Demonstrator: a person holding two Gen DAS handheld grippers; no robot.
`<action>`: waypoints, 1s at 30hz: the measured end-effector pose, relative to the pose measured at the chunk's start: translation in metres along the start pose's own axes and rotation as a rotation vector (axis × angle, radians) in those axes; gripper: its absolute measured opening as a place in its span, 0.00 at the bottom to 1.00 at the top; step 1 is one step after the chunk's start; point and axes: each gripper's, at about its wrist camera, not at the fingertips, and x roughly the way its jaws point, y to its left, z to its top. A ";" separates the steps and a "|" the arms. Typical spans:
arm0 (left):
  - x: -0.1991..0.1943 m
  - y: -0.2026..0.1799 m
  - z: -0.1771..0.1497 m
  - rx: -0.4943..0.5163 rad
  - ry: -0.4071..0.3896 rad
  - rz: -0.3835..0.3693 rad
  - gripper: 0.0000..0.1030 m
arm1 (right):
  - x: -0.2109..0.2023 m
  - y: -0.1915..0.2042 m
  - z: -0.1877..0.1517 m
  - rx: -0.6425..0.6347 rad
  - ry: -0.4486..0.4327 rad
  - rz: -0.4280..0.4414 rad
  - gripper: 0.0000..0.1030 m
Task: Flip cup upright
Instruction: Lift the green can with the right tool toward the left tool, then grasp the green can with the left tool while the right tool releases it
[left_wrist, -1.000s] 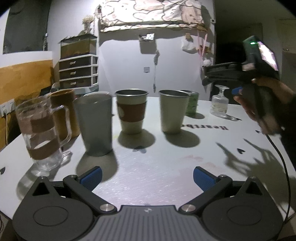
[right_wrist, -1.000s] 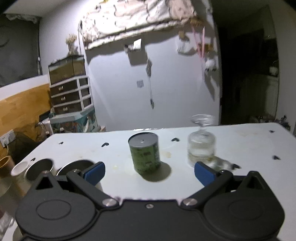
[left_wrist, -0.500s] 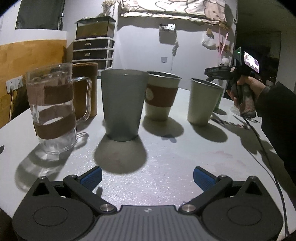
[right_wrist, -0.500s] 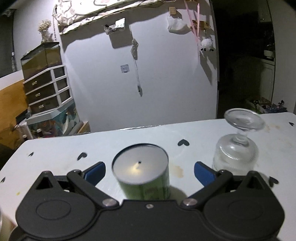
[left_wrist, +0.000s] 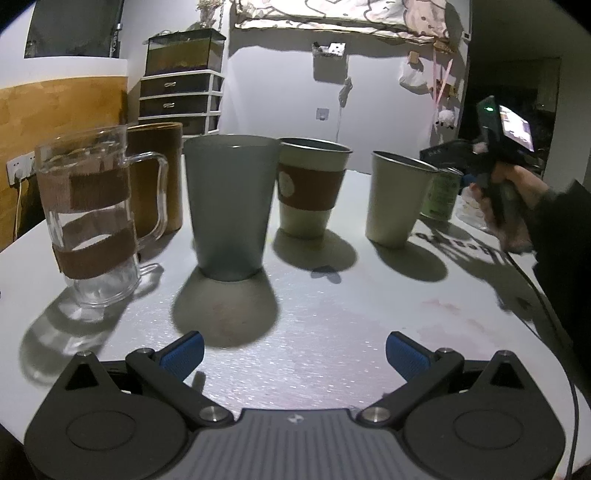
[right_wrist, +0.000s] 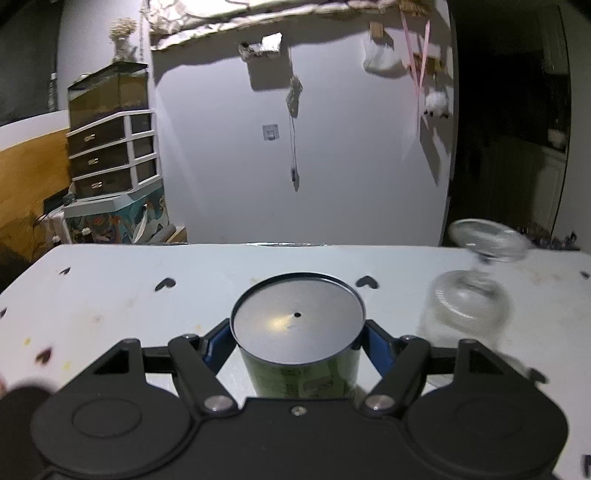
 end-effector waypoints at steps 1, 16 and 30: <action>-0.002 -0.002 -0.001 0.000 -0.004 -0.008 1.00 | -0.013 -0.002 -0.005 -0.017 -0.005 0.006 0.72; -0.018 -0.024 -0.002 -0.025 0.019 -0.083 1.00 | -0.225 -0.009 -0.120 -0.142 -0.071 0.246 0.73; -0.024 -0.070 0.029 0.059 -0.022 -0.288 1.00 | -0.269 -0.001 -0.189 -0.103 -0.117 0.275 0.78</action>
